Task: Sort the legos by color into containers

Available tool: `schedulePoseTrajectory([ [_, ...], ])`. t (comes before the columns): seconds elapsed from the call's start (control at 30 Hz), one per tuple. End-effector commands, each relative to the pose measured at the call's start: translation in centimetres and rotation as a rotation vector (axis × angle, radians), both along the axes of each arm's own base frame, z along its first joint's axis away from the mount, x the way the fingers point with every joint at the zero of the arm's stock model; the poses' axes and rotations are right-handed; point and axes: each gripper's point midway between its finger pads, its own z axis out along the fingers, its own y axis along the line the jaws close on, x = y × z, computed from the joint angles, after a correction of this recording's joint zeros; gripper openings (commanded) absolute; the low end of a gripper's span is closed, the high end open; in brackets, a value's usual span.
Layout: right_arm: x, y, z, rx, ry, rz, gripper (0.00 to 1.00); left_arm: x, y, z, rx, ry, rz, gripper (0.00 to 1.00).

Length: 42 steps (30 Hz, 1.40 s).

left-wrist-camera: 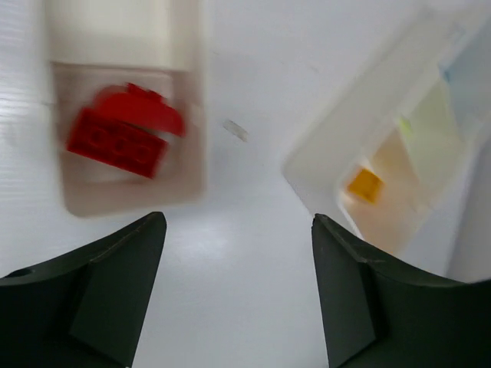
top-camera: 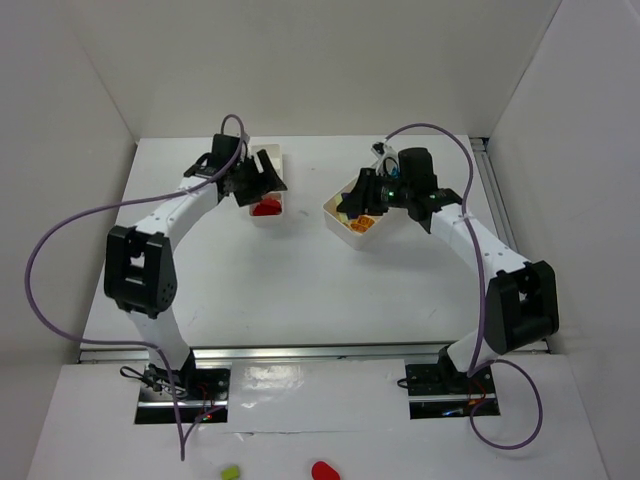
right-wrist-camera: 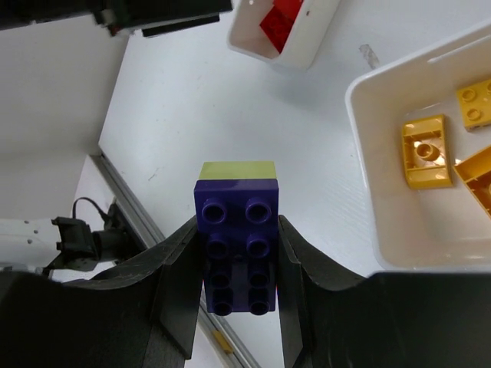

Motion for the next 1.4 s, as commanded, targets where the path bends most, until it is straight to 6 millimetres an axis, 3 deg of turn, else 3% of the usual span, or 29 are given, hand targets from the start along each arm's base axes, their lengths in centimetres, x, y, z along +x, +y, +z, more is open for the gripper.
schedulePoseTrajectory([
  [0.0,0.0,1.4,2.5,0.055,-0.068,0.085,0.18,-4.6,-5.3,9.0,-0.250,-0.258,-0.427,0.88],
  [0.07,-0.8,2.2,3.0,0.100,-0.071,0.160,0.18,-6.8,-7.4,10.1,-0.397,-0.341,-0.601,0.89],
  [0.1,-1.2,2.5,3.4,0.124,-0.071,0.185,0.18,-9.1,-8.4,11.3,-0.498,-0.345,-0.731,0.89],
  [0.23,-3.1,3.7,4.2,0.216,-0.061,0.348,0.18,-11.8,-11.2,11.2,-0.647,-0.312,-0.925,0.90],
  [0.53,-4.8,4.5,4.6,0.249,-0.047,0.440,0.18,-13.9,-13.1,11.2,-0.656,-0.325,-1.096,0.83],
  [0.7,-5.0,5.2,3.9,0.243,-0.027,0.451,0.18,-14.1,-13.1,11.3,-0.667,-0.334,-1.091,0.77],
  [0.83,-5.1,5.6,3.9,0.243,-0.026,0.462,0.18,-14.7,-13.0,11.5,-0.706,-0.333,-1.110,0.65],
  [0.97,-5.0,5.6,3.7,0.237,-0.019,0.452,0.18,-14.8,-13.0,11.4,-0.710,-0.316,-1.105,0.43],
  [1.0,-4.8,5.6,3.6,0.232,-0.021,0.442,0.18,-14.8,-13.0,11.2,-0.701,-0.325,-1.111,0.33],
  [1.1,-5.1,5.8,3.7,0.235,-0.011,0.448,0.18,-14.9,-12.9,10.9,-0.699,-0.301,-1.107,0.22],
  [1.2,-5.0,5.8,3.9,0.229,-0.023,0.434,0.19,-14.8,-12.9,11.5,-0.684,-0.321,-1.108,0.00],
  [1.23,-4.9,5.7,3.7,0.223,-0.015,0.424,0.19,-14.8,-12.9,11.4,-0.687,-0.306,-1.104,0.00],
  [1.27,-5.0,5.7,3.6,0.221,-0.006,0.423,0.29,-14.8,-12.9,11.4,-0.687,-0.306,-1.103,0.00],
  [1.37,-4.9,5.6,3.9,0.218,-0.016,0.416,0.45,-14.6,-12.9,11.2,-0.680,-0.301,-1.085,0.00],
])
